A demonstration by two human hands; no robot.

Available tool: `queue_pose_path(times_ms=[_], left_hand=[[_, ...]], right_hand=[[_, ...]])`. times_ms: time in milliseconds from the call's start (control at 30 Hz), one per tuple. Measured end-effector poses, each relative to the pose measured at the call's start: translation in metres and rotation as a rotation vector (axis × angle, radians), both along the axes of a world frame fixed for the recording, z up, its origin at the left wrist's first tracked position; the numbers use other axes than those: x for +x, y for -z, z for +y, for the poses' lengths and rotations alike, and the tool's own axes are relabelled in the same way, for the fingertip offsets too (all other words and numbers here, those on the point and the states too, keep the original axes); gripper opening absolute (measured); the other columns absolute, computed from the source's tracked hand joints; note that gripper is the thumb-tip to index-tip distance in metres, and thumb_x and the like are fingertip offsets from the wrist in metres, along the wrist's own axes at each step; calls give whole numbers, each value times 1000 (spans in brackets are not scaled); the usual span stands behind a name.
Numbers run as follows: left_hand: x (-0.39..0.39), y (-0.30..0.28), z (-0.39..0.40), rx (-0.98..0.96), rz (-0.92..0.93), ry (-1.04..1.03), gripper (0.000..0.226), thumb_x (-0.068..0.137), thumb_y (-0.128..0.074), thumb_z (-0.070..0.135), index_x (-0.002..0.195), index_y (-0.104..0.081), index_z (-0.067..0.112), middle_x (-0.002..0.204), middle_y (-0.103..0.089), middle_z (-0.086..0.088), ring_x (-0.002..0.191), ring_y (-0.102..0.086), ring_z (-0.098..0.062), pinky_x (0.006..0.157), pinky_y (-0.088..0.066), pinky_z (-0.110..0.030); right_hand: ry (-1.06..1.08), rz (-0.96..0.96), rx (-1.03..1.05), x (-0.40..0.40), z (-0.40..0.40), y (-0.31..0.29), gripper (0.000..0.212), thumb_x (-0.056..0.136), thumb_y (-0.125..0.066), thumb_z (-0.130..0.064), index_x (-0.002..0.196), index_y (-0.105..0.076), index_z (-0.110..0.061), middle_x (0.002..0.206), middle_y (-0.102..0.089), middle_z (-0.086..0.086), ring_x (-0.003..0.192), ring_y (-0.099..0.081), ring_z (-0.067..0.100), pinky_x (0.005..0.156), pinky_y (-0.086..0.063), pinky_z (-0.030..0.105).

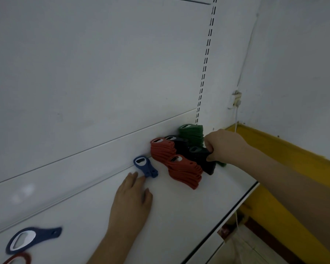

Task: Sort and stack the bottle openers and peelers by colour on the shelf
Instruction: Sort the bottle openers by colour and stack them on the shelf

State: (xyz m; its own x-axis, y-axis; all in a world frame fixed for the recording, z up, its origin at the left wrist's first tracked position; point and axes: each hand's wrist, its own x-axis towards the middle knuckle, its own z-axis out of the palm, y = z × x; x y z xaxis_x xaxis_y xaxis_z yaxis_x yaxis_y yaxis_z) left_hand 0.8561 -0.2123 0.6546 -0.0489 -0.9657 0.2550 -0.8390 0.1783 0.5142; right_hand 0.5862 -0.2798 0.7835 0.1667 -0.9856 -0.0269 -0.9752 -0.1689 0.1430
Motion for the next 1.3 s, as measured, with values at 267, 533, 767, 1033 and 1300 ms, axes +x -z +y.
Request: queue_pose_path(times_ms=[267,533,767,1033,1300], left_hand=[[0,2,-1,2,2,-1,49,94,-59,22,141,-53,16,154,-41,-7,143,-36,-21,115,-24,-27],[1,3,-2,-14,3,7,47,91,-61,19,137,-56,13,148,-47,-10,138,-43,-25,113,-28,-29],[0,5,-2,-54,-23,13,42,90,-58,18,131,-61,7,139,-55,-14,129,-52,-30,108,-37,-36],[0,3,-1,-84,-8,26,47,87,-46,27,126,-64,6,130,-59,-16,118,-58,-32,103,-40,-33],[39,-28,50,71,-22,246,44,100,-52,27,143,-50,17,153,-41,-7,136,-43,-19,113,-28,-21]], right_hand=[[-6,21,-31,6,1,-1,28,80,-73,-38,79,-52,-21,80,-52,-4,82,-56,16,51,-35,26],[61,-50,42,9,-2,3,32,80,-75,-32,88,-48,-17,85,-50,-1,84,-53,18,55,-40,27],[72,-37,57,14,-4,6,35,80,-75,-28,96,-49,-13,98,-57,6,82,-51,18,54,-40,27],[187,-67,-111,16,20,-31,75,81,-78,-23,136,-30,-3,74,-34,1,64,-40,14,45,-27,26],[-314,-840,-410,144,62,-50,20,92,-64,-29,108,-59,-17,100,-65,-5,90,-63,11,83,-52,27]])
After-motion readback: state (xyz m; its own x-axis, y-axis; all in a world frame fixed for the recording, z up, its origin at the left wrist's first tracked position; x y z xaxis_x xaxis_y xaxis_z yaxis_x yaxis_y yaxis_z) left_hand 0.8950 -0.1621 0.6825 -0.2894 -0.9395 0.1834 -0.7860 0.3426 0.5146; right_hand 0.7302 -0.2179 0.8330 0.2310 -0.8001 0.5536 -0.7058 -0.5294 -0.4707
